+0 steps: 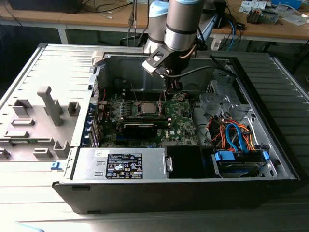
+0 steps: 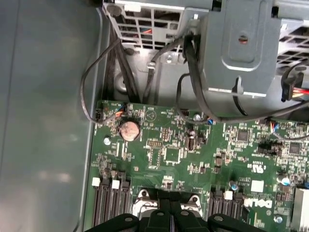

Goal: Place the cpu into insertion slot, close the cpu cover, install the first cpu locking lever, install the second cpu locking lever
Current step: 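Close the cpu cover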

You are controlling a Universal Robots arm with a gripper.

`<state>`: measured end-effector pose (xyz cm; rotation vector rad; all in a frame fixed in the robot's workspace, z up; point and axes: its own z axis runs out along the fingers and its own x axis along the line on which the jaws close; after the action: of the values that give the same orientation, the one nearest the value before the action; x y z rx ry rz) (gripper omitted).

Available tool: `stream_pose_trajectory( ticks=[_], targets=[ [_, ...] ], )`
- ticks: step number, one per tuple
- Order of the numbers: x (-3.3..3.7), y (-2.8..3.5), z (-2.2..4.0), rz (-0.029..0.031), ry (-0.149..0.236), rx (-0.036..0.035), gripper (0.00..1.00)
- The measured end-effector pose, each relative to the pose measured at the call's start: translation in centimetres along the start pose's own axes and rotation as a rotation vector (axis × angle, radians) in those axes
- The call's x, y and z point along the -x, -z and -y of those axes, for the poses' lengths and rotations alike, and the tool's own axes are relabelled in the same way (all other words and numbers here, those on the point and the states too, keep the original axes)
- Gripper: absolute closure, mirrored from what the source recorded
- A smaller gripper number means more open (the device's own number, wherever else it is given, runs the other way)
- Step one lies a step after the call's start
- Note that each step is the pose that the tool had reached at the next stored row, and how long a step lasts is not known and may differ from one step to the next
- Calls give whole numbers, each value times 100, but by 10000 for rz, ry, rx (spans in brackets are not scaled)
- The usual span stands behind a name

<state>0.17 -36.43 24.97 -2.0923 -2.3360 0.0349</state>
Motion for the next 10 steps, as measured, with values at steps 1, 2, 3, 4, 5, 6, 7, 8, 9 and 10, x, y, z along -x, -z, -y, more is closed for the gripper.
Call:
stream_pose_trajectory(
  ticks=[1,2,3,4,5,6,7,8,9,10],
  targets=[
    [-1,-2,11,0,0,0,89],
    [-2,-3,16,-1,0,0,89],
    [-3,-7,25,-4,0,1,89],
    [-4,-10,32,-2,0,0,89],
    [-5,-15,39,0,0,-5,89],
    [-5,-18,45,6,0,-10,89],
    [-6,-21,51,19,0,-16,89],
    [-7,-24,55,40,-1,-24,89],
    [-8,-28,59,64,-2,-37,89],
    [-8,-32,63,83,-5,-66,89]
  ],
)
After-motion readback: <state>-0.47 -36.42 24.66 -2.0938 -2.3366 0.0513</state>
